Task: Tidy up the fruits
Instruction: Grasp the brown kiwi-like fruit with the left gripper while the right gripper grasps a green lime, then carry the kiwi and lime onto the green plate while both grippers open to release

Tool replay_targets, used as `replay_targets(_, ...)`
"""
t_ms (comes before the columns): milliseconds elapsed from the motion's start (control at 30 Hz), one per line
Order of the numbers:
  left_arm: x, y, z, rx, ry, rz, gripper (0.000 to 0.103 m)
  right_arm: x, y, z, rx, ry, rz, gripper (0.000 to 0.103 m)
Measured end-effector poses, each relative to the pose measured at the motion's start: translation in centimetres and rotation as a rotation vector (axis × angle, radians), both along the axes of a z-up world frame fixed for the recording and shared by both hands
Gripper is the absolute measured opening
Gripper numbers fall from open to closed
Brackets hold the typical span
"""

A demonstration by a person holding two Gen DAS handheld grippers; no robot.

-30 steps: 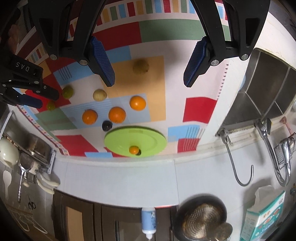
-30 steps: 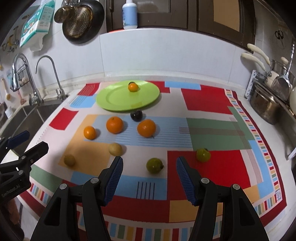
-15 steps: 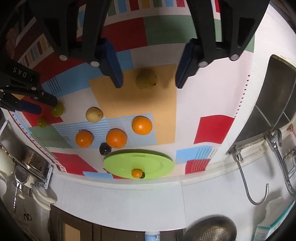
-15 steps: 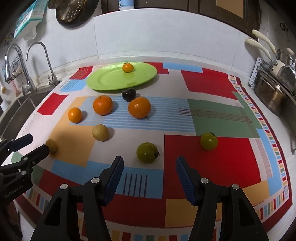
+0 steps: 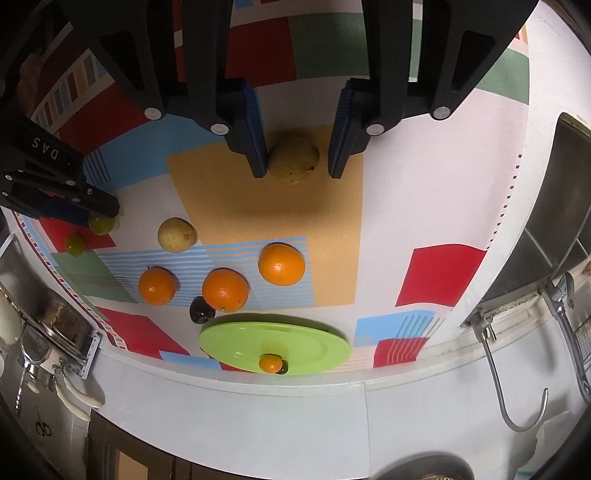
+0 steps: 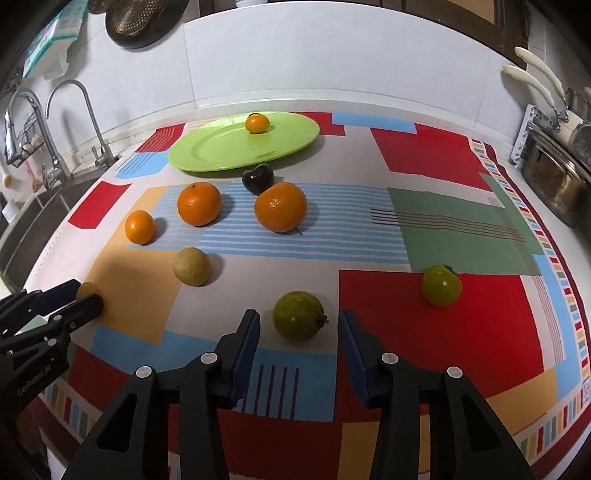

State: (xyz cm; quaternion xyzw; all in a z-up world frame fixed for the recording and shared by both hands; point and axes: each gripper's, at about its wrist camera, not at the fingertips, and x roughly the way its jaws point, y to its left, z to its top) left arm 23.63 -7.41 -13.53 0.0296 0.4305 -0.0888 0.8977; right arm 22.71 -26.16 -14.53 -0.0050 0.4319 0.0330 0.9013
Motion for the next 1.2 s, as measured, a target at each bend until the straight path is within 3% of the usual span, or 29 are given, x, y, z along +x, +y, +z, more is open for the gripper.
replay_targets(200,0.2,-0.3,0.1,0.005,0.001,-0.019,0.029,0.1,0.0,-0.3,-0.001,0.006,-0.005,0.031)
replay_targets(533,0.2,-0.7,2.2,0.005,-0.045,-0.065,0.029,-0.8,0.6,0.7,0.024,-0.018,0.024,0.03)
replay_targets(1200,0.9,-0.9,7.0,-0.031,-0.135,-0.143,0.029,-1.8,3.2,6.0,0.057,-0.147,0.08,0.03)
